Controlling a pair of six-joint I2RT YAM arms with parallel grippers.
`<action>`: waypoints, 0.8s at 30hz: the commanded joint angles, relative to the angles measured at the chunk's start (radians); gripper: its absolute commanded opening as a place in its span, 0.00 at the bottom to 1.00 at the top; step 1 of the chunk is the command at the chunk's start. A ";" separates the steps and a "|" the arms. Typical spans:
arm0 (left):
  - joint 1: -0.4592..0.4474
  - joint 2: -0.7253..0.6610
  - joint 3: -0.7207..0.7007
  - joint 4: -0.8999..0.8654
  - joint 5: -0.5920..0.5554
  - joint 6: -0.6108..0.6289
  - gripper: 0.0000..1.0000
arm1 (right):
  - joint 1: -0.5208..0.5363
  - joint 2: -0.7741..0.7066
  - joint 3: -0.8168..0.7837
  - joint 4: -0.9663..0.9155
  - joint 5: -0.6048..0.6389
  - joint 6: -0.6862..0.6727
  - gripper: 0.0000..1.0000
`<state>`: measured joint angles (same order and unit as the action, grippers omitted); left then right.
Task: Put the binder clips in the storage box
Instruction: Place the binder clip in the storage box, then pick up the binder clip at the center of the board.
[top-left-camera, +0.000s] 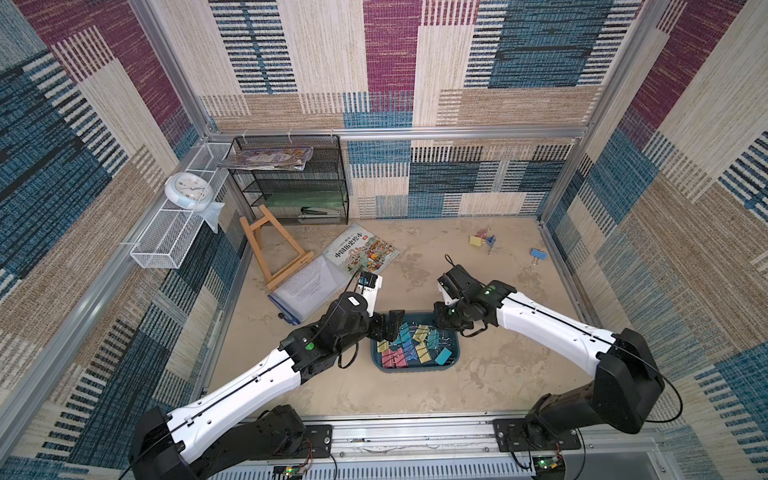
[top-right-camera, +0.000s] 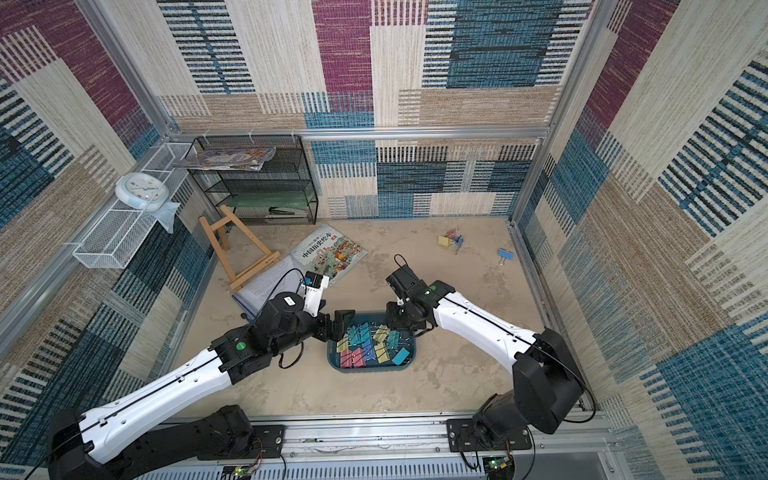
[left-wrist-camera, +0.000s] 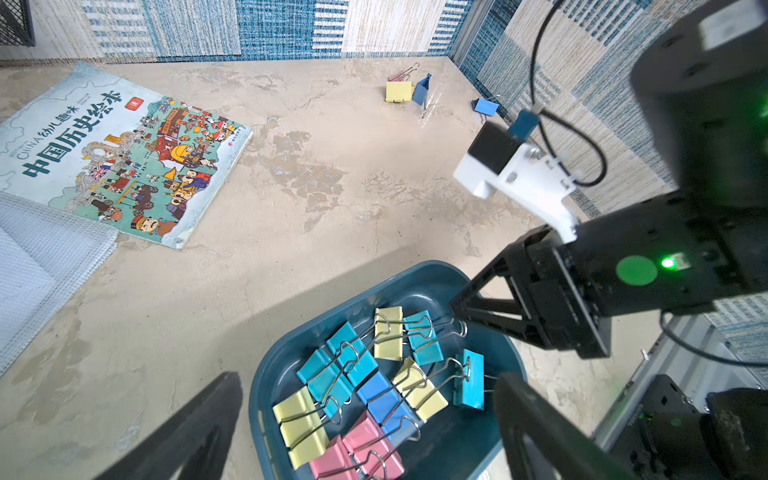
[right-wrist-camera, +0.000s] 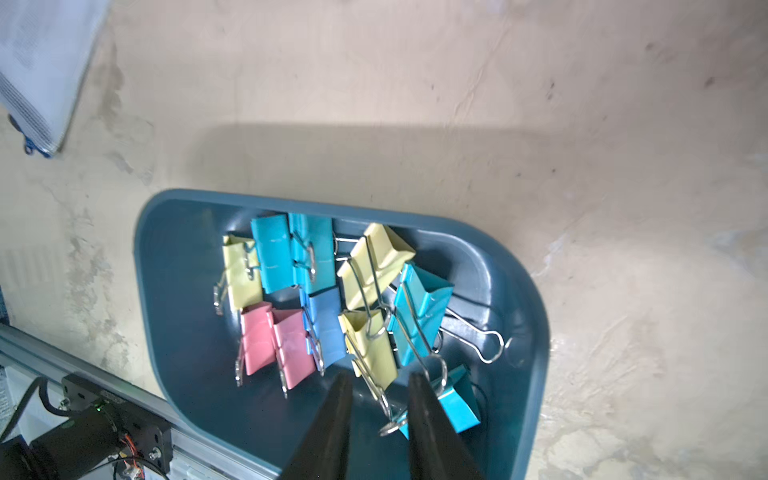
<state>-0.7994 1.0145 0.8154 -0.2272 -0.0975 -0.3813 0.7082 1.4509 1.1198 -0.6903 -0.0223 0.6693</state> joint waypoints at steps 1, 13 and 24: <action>0.002 -0.019 0.027 -0.047 -0.017 0.026 0.99 | -0.001 -0.012 0.064 -0.083 0.223 0.020 0.44; 0.002 -0.111 0.011 -0.108 -0.023 0.037 0.99 | -0.159 0.010 0.160 0.091 0.444 -0.123 0.75; 0.002 -0.054 -0.004 0.007 0.144 0.069 0.99 | -0.521 0.212 0.250 0.273 0.249 -0.217 0.82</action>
<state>-0.7990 0.9405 0.7959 -0.2691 -0.0109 -0.3332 0.2287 1.6180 1.3392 -0.4896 0.2966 0.4915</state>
